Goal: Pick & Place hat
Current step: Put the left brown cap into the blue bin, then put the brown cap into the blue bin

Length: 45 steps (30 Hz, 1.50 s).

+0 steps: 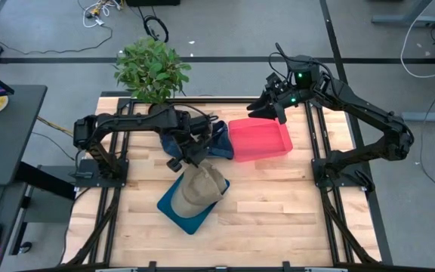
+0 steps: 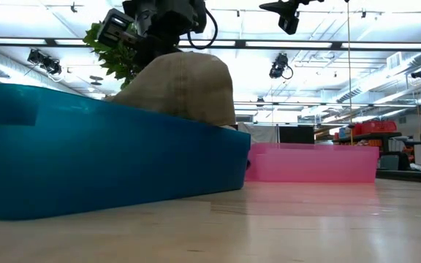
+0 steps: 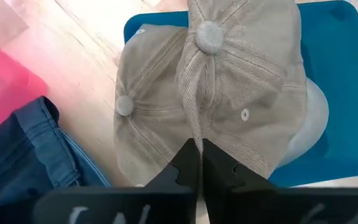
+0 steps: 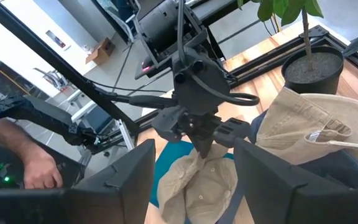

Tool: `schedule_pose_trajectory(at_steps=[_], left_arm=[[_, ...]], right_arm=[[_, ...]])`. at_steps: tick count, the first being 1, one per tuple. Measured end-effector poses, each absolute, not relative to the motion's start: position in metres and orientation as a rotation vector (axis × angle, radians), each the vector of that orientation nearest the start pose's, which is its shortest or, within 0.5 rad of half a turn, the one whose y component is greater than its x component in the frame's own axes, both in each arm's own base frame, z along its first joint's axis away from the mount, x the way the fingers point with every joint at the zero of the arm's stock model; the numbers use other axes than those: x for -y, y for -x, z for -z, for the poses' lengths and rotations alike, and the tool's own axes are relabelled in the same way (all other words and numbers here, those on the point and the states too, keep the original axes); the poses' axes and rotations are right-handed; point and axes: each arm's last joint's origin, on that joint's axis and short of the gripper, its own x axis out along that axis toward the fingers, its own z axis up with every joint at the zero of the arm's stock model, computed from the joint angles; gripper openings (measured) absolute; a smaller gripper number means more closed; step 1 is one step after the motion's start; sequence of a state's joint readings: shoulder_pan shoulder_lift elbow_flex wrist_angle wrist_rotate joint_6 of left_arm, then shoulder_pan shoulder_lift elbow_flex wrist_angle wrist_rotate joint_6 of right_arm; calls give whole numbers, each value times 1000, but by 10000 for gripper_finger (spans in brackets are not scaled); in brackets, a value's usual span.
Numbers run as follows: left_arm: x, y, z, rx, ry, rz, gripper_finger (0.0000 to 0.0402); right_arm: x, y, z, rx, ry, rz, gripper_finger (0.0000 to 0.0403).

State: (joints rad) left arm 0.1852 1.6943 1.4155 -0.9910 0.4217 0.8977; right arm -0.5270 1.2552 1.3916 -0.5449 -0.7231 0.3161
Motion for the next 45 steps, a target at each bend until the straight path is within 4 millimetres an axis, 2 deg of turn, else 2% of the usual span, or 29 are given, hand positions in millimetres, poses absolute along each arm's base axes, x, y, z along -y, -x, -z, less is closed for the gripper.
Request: schedule_pose_trajectory(at_steps=[5,13,16,18,21,27,32,39,43,45], left_arm=[[-49,-328,-265,-1042,-332,673,80],[-48,-326,-265,-1075,-295,664,247],[-50,-325,-264,-1134,-292,576,293],[-51,-321,-269,-1196,-289,504,308],[-53,-315,-287,-1195,-275,443,312],[-52,-307,-332,-1068,-263,335,299],[-54,-302,-367,-982,-220,128,292],[-59,-287,-405,-873,-91,-268,270],[-57,-274,-419,-802,-52,-320,249],[-55,-268,-425,-774,-43,-326,238]], right_arm=[[112,-230,-412,-362,-553,-140,236],[112,-230,-411,-361,-548,-113,253],[114,-230,-410,-363,-535,-74,254],[114,-231,-405,-373,-542,-60,254],[116,-233,-394,-399,-586,-50,254],[127,-240,-369,-352,-689,-14,254],[140,-262,-355,-353,-755,-2,254],[177,-296,-331,-394,-899,95,254],[193,-310,-327,-383,-964,104,254],[202,-316,-319,-408,-1062,87,254]])
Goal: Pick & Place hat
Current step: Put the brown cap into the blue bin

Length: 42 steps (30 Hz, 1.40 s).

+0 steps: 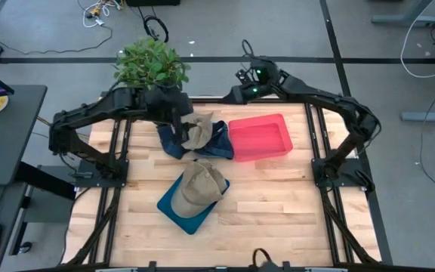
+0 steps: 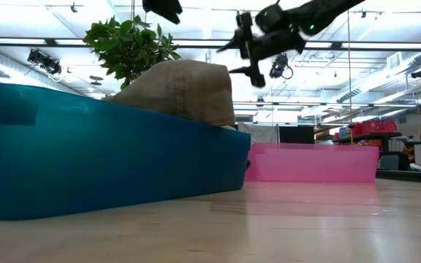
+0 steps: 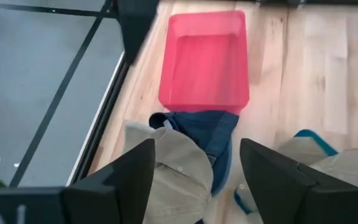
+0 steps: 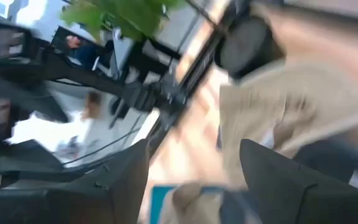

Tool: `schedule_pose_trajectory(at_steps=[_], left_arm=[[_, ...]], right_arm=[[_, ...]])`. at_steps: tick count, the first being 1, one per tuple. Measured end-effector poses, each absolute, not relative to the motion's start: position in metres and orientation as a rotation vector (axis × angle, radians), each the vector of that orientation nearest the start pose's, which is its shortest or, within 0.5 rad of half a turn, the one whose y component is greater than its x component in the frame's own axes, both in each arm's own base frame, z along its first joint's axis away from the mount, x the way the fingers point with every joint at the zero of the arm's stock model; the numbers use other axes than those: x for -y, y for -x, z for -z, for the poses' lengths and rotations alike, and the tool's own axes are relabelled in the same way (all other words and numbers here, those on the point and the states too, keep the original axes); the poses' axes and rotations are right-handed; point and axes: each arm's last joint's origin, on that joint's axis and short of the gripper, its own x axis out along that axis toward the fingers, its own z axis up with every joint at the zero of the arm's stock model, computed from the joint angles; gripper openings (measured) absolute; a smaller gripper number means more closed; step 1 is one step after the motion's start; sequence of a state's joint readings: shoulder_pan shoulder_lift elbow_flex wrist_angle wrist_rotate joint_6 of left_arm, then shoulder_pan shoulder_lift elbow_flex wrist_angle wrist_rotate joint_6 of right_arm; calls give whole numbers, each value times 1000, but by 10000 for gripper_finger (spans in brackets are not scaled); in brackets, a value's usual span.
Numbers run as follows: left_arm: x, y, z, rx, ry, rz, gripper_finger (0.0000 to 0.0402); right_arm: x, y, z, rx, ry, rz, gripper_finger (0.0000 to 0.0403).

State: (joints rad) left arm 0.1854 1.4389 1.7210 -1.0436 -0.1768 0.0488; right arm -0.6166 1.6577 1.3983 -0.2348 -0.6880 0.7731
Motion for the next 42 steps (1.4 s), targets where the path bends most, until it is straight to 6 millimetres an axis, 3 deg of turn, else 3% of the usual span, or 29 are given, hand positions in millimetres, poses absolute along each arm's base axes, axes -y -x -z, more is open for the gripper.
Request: schedule_pose_trajectory(at_steps=[10,16,24,30,42], left_arm=[[-53,-264,-440,-630,-29,-374,199],[-50,-267,-443,-598,-57,-352,185],[-50,-267,-443,-606,-85,-344,181],[-50,-267,-443,-610,-106,-337,181],[-50,-268,-443,-612,-112,-335,181]], right_arm=[[235,-335,-246,-585,-1334,119,254],[242,-342,-221,-617,-1446,177,254],[240,-360,-213,-549,-1529,193,254],[240,-365,-195,-582,-1566,242,254],[239,-370,-198,-508,-1546,322,235]])
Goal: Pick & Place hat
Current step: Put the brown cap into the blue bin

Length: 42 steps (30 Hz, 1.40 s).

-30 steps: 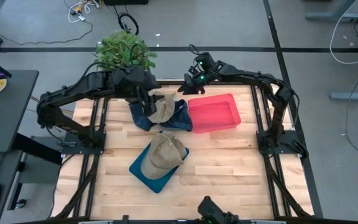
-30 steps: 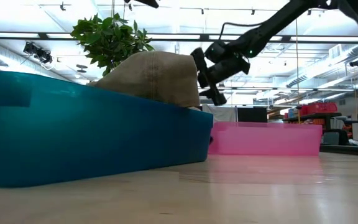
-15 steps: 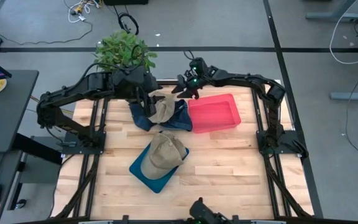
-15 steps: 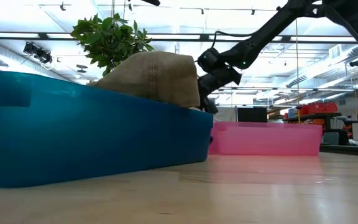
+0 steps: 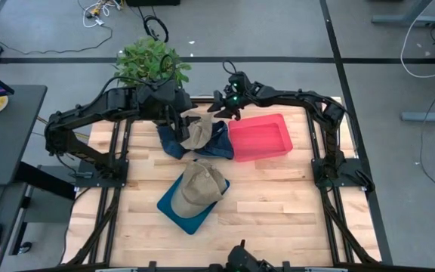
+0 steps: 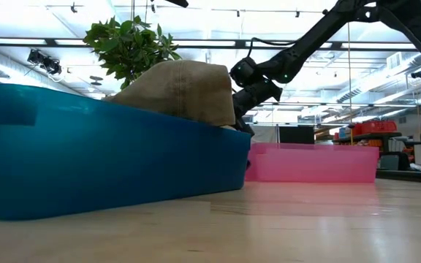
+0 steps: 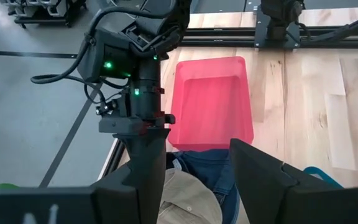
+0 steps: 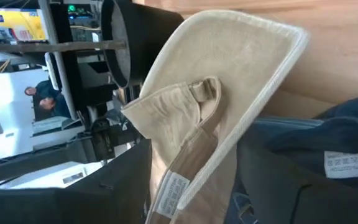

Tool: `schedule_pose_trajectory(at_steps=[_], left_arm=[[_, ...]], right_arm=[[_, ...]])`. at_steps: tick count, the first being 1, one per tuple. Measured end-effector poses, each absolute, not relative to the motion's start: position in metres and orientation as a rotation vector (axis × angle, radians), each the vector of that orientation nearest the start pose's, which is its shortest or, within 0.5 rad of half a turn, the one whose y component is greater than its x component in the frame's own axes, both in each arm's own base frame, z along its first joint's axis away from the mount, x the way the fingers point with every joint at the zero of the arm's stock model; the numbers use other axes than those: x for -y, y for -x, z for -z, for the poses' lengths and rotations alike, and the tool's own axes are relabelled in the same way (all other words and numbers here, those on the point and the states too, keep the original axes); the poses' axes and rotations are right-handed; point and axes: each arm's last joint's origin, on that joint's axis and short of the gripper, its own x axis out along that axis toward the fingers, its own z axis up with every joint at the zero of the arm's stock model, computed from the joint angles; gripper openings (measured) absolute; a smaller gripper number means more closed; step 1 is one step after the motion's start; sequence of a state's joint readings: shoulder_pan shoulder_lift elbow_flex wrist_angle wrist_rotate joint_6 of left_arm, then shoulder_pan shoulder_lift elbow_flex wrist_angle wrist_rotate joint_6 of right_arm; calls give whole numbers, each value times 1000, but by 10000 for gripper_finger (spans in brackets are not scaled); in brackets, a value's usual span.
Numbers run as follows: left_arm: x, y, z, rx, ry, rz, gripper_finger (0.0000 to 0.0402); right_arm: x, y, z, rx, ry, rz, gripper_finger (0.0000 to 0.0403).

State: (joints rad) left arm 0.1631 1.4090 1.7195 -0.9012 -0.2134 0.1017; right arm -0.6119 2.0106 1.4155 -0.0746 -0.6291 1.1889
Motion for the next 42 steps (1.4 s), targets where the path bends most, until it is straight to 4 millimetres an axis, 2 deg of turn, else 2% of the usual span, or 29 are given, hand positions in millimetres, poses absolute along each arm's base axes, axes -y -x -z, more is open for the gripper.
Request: schedule_pose_trajectory(at_steps=[14,19,25,33,42], left_arm=[[-50,-268,-443,-612,-109,-336,181],[-49,-268,-442,-610,-100,-305,181],[-49,-268,-442,-610,-99,-303,181],[-49,-268,-442,-615,-116,-298,181],[-50,-268,-442,-616,-123,-297,181]], right_arm=[[223,-381,-198,-509,-1502,360,181],[221,-383,-197,-498,-1450,383,124],[222,-384,-198,-489,-1369,370,17],[221,-384,-215,-440,-1313,279,7],[218,-358,-256,-448,-1213,273,3]])
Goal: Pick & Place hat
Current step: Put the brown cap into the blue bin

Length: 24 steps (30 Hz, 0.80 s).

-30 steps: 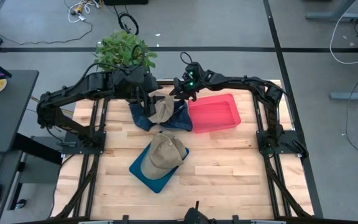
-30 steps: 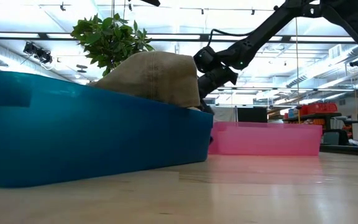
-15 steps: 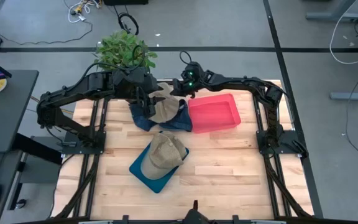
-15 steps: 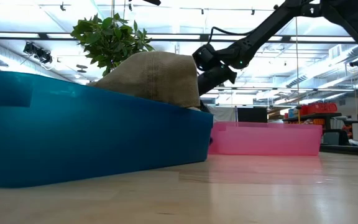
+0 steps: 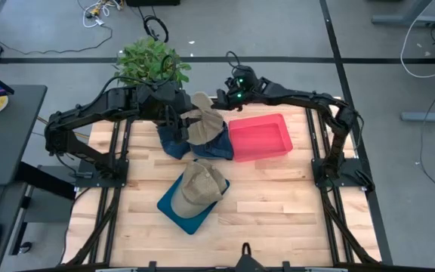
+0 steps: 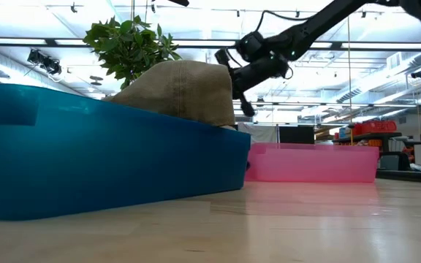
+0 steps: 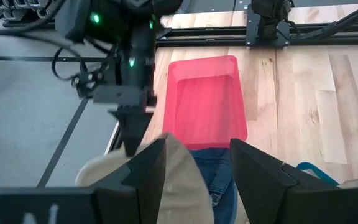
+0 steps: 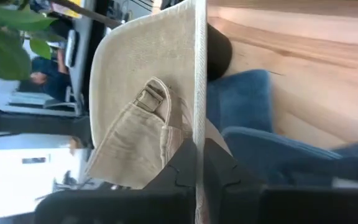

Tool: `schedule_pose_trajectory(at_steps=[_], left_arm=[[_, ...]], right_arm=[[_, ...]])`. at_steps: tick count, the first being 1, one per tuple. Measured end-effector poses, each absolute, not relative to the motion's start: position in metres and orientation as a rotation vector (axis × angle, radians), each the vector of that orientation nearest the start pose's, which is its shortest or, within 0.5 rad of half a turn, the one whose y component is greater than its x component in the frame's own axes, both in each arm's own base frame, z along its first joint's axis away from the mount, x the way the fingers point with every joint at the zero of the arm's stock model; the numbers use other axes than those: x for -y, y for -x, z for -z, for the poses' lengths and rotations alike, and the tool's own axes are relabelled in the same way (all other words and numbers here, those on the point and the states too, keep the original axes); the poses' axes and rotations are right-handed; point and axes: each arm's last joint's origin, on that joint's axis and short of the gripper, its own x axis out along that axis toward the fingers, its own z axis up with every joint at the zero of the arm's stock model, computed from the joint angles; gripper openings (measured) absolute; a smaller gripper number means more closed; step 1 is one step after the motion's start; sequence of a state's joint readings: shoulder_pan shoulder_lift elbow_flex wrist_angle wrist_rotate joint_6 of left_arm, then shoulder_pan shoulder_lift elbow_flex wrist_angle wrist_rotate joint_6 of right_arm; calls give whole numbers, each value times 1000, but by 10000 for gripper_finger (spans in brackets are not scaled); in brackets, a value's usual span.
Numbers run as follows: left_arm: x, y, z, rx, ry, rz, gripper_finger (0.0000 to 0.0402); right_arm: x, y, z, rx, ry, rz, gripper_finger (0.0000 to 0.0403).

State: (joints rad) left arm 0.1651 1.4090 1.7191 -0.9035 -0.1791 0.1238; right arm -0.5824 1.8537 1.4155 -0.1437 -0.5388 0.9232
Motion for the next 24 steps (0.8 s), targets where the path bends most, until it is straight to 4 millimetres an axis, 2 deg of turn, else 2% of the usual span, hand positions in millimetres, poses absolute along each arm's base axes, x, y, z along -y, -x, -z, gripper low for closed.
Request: schedule_pose_trajectory(at_steps=[5,12,19,24], left_arm=[[-50,-268,-442,-616,-122,-299,181],[-51,-270,-445,-580,-123,-302,181],[-52,-275,-455,-454,-114,-317,181],[-60,-276,-462,-376,-54,-357,181]], right_arm=[[207,-332,-278,-536,-1103,339,2],[184,-289,-324,-586,-843,449,1],[146,-251,-375,-559,-386,445,1],[113,-232,-405,-505,-79,454,1]])
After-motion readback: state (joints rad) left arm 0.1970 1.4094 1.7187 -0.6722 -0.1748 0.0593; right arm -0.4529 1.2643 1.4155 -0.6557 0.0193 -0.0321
